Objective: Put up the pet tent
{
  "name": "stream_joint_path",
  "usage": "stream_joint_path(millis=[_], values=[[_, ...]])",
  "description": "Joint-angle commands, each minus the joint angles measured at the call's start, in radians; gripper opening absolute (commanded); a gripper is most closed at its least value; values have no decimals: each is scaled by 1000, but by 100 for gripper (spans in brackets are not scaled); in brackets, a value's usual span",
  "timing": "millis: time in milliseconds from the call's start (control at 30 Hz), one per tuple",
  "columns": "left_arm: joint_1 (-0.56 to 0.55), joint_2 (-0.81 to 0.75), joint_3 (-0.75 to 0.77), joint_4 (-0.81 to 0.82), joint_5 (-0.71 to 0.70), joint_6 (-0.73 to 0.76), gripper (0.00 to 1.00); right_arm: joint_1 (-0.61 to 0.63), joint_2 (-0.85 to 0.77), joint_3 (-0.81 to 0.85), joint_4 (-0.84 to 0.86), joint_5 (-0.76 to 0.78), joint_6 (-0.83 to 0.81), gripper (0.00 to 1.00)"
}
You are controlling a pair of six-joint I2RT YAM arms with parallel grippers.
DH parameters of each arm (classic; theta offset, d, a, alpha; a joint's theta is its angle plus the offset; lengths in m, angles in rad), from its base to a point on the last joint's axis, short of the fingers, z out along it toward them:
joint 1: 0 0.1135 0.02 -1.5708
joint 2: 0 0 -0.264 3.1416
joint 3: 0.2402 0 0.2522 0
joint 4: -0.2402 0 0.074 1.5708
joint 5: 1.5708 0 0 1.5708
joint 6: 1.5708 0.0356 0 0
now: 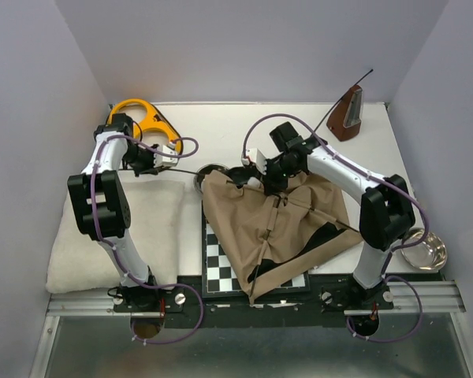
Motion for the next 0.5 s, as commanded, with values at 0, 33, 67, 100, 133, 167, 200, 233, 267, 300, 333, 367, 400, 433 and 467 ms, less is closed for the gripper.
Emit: stream_joint_path(millis=[0, 33, 67, 100, 133, 167, 200, 233, 267, 300, 333, 367, 400, 433, 467], values=[[-13, -69, 48, -44, 121, -9, 0, 1, -54, 20, -55, 17, -9, 18], [-26, -84, 44, -50, 135, -12, 0, 0, -62, 28, -56, 3, -6, 27], [-39, -97, 42, -58, 155, -16, 0, -2, -68, 35, -49, -3, 0, 35], [-52, -112, 40, -53, 176, -30, 0, 0, -71, 43, -49, -15, 0, 39], [-66, -120, 42, -51, 193, -42, 0, 0, -71, 49, -51, -26, 0, 40], [-78, -131, 45, -55, 204, -49, 0, 0, -68, 57, -48, -31, 1, 40], [-93, -143, 45, -52, 213, -53, 0, 0, -67, 63, -51, -34, 3, 40], [-107, -152, 42, -50, 224, -62, 0, 0, -61, 74, -55, -35, 1, 39], [-119, -164, 42, -50, 233, -67, 0, 0, -62, 81, -59, -42, 0, 39], [-133, -174, 40, -51, 241, -75, 0, 0, -62, 85, -57, -46, 0, 39], [-147, -181, 39, -53, 247, -81, 0, 0, -64, 89, -57, -49, 1, 40], [-159, -189, 34, -53, 247, -84, 0, 0, -64, 94, -59, -45, 7, 45], [-159, -197, 27, -50, 244, -84, 0, 0, -65, 95, -57, -45, 10, 51], [-159, -203, 22, -47, 246, -87, 0, -2, -71, 92, -56, -54, 4, 52], [-188, -206, 20, -44, 255, -92, 0, -2, -76, 86, -56, -58, 0, 51]])
